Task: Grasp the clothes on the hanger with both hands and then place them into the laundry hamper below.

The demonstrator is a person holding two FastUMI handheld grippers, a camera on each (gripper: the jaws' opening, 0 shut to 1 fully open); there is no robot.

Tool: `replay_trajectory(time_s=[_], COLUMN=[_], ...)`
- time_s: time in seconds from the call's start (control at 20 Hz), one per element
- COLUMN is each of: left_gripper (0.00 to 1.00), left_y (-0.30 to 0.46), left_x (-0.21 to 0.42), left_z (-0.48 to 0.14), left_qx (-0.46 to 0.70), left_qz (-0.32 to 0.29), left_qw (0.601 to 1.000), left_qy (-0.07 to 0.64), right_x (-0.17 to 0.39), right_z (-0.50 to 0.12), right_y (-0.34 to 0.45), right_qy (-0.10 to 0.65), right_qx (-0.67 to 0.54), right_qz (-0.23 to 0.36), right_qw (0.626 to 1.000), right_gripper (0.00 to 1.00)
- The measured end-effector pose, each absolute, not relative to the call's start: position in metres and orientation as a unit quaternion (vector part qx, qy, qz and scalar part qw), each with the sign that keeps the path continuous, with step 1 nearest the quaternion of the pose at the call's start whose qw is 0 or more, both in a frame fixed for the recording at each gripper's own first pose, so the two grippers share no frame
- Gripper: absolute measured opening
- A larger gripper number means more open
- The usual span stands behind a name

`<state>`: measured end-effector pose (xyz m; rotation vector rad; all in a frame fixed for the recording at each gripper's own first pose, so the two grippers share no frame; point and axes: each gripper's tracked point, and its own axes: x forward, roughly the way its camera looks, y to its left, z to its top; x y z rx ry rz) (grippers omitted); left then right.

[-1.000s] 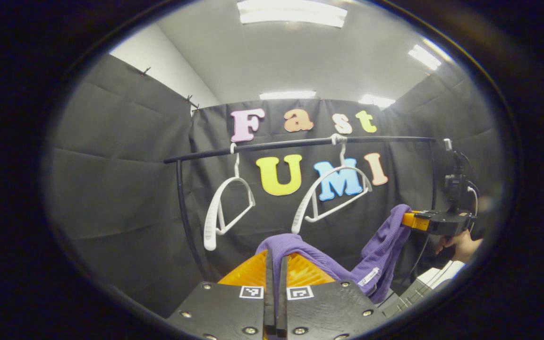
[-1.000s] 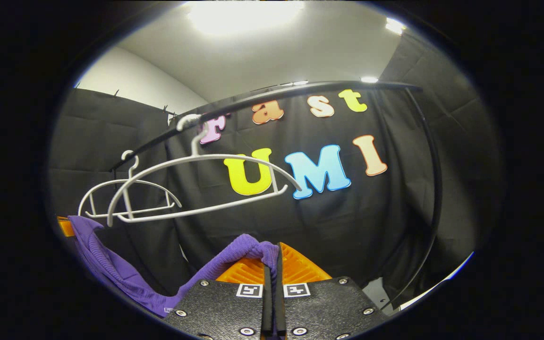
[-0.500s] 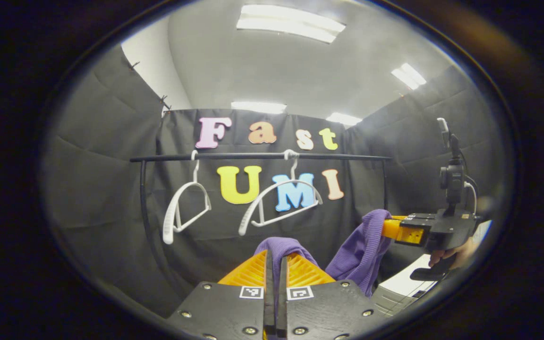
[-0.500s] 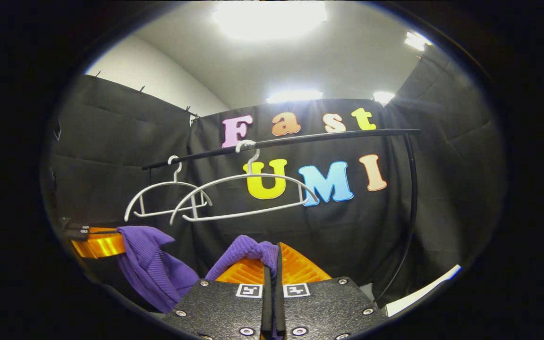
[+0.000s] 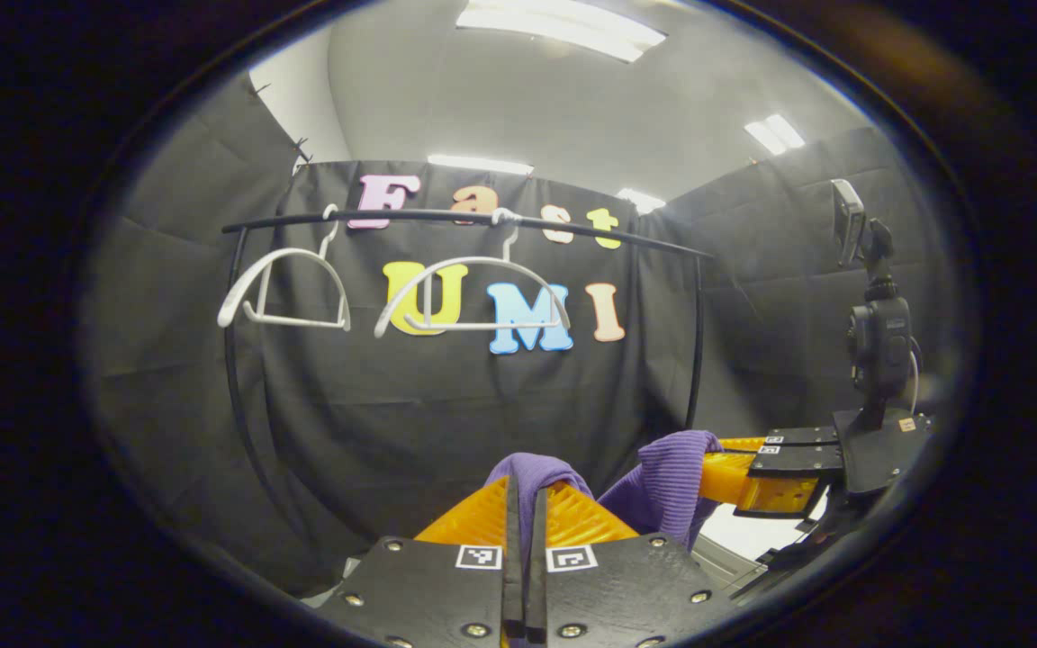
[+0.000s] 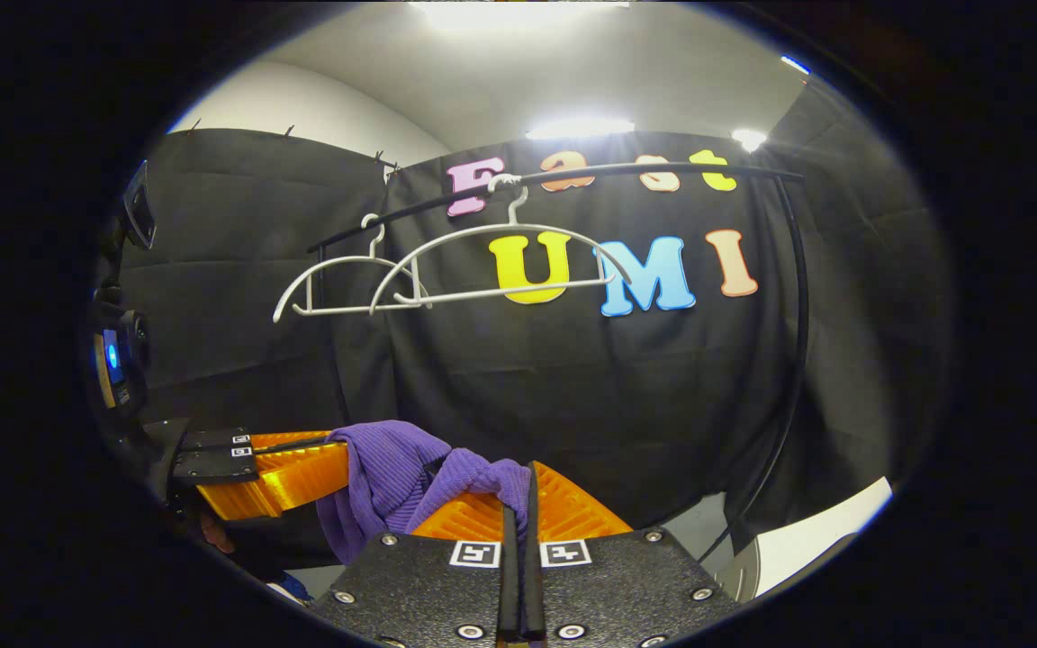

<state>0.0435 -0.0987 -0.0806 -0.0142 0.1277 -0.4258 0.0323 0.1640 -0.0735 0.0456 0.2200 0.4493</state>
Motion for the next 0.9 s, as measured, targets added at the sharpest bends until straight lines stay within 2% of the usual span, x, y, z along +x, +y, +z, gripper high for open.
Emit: replay_trajectory(time_s=[0.1,0.15,0.25,0.45,0.5,0.55,0.75,0.8,0.9], left_gripper=[0.07,0.03,0.07,0.03,0.07,0.02,0.07,0.03,0.06], left_y=[-0.098,-0.097,-0.094,-0.094,-0.093,-0.093,-0.09,-0.089,-0.082], left_x=[0.041,0.041,0.04,0.042,0.046,0.047,0.042,0.042,0.037], left_z=[-0.107,-0.119,-0.142,-0.19,-0.202,-0.215,-0.269,-0.283,-0.306], left_qx=[-0.008,-0.008,-0.003,0.004,0.008,0.012,0.023,0.028,0.035], left_qz=[-0.205,-0.199,-0.188,-0.174,-0.17,-0.168,-0.158,-0.152,-0.144], left_qw=[0.975,0.975,0.975,0.971,0.969,0.968,0.957,0.955,0.95], left_qy=[0.087,0.098,0.119,0.163,0.176,0.188,0.241,0.254,0.274], right_x=[0.03,0.029,0.027,0.024,0.023,0.024,0.022,0.023,0.021], right_z=[-0.097,-0.109,-0.129,-0.171,-0.182,-0.196,-0.24,-0.25,-0.267], right_y=[0.162,0.16,0.156,0.151,0.148,0.147,0.135,0.132,0.125], right_qy=[0.131,0.142,0.162,0.201,0.212,0.224,0.264,0.273,0.291], right_qx=[0.02,0.017,0.009,-0.009,-0.015,-0.022,-0.037,-0.042,-0.051], right_qz=[0.219,0.217,0.212,0.205,0.203,0.202,0.187,0.18,0.168], right_qw=[0.967,0.966,0.964,0.958,0.956,0.953,0.945,0.944,0.941], right_gripper=[0.02,0.02,0.02,0.02,0.02,0.02,0.02,0.02,0.02])
